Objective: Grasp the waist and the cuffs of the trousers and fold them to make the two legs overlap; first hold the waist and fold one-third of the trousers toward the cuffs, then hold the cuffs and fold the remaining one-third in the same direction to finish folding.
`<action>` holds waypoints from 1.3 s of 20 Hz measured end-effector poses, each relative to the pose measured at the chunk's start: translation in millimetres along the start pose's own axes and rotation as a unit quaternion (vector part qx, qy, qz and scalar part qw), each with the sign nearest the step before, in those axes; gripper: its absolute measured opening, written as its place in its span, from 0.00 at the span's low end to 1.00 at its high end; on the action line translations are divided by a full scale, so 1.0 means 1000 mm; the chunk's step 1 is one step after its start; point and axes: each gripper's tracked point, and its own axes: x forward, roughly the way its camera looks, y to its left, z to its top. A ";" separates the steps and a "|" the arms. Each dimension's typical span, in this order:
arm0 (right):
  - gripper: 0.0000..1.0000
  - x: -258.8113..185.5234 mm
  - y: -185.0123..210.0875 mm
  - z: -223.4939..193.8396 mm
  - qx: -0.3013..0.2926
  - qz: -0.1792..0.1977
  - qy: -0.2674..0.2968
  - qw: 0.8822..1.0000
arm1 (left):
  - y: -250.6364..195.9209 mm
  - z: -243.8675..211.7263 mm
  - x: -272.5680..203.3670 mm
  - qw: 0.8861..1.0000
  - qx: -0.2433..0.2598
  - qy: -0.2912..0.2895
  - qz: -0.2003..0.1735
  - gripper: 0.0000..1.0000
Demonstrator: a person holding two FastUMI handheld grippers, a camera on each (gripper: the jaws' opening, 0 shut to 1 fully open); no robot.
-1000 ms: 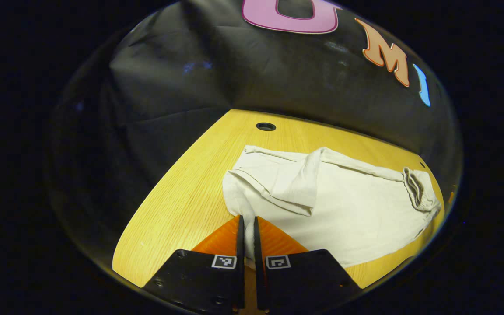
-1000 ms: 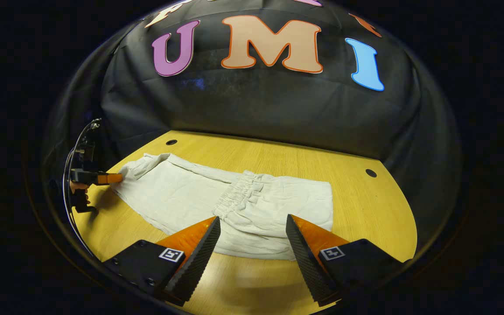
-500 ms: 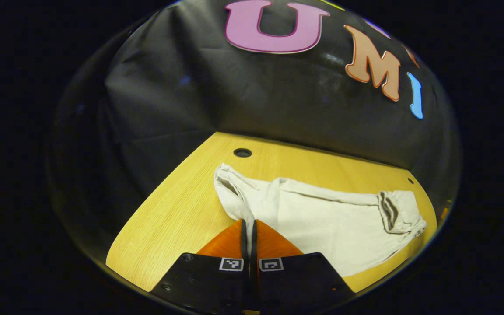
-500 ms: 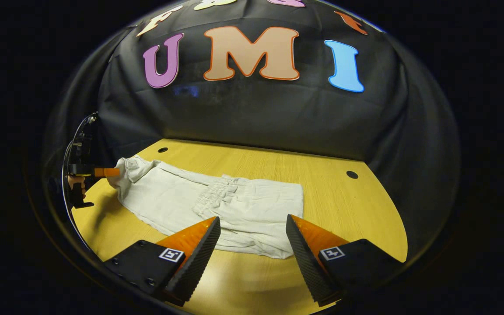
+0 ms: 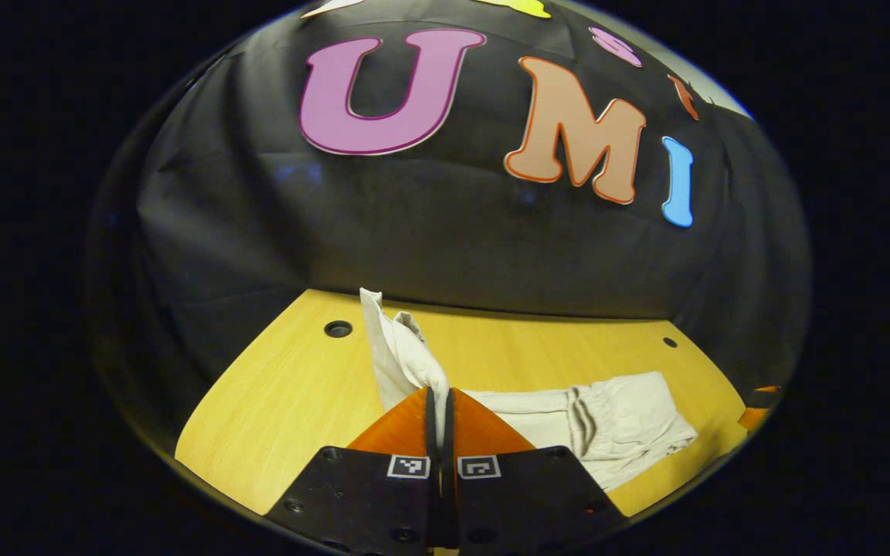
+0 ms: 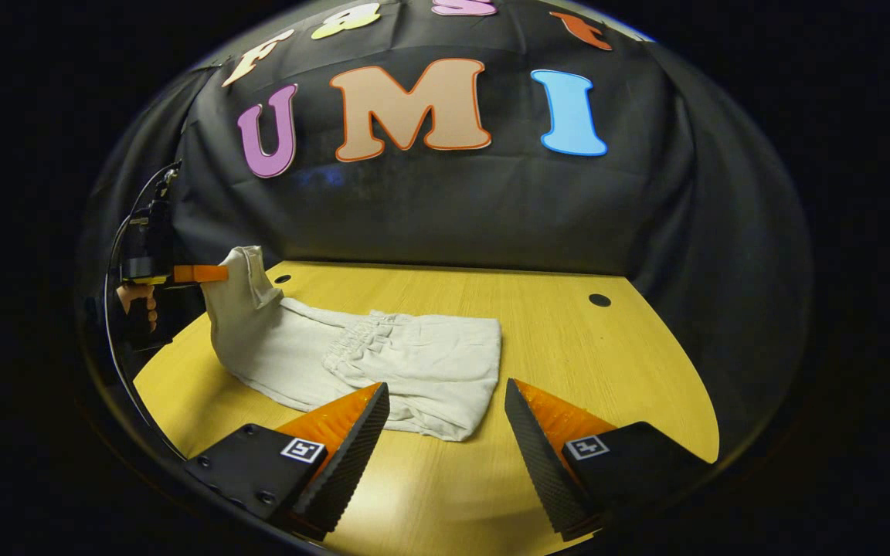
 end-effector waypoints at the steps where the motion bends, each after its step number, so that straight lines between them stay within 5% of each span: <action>1: 0.97 -0.004 -0.008 -0.001 0.003 -0.002 -0.001 1.000 | -0.017 0.004 0.003 1.000 0.003 0.000 -0.009 0.00; 17: 0.98 -0.059 -0.127 -0.035 0.049 -0.055 0.000 0.997 | -0.273 -0.024 0.064 0.987 0.074 0.030 -0.141 0.00; 26: 0.97 -0.062 -0.145 -0.043 0.052 -0.056 0.002 0.997 | -0.337 -0.108 0.071 0.976 0.108 0.083 -0.171 0.00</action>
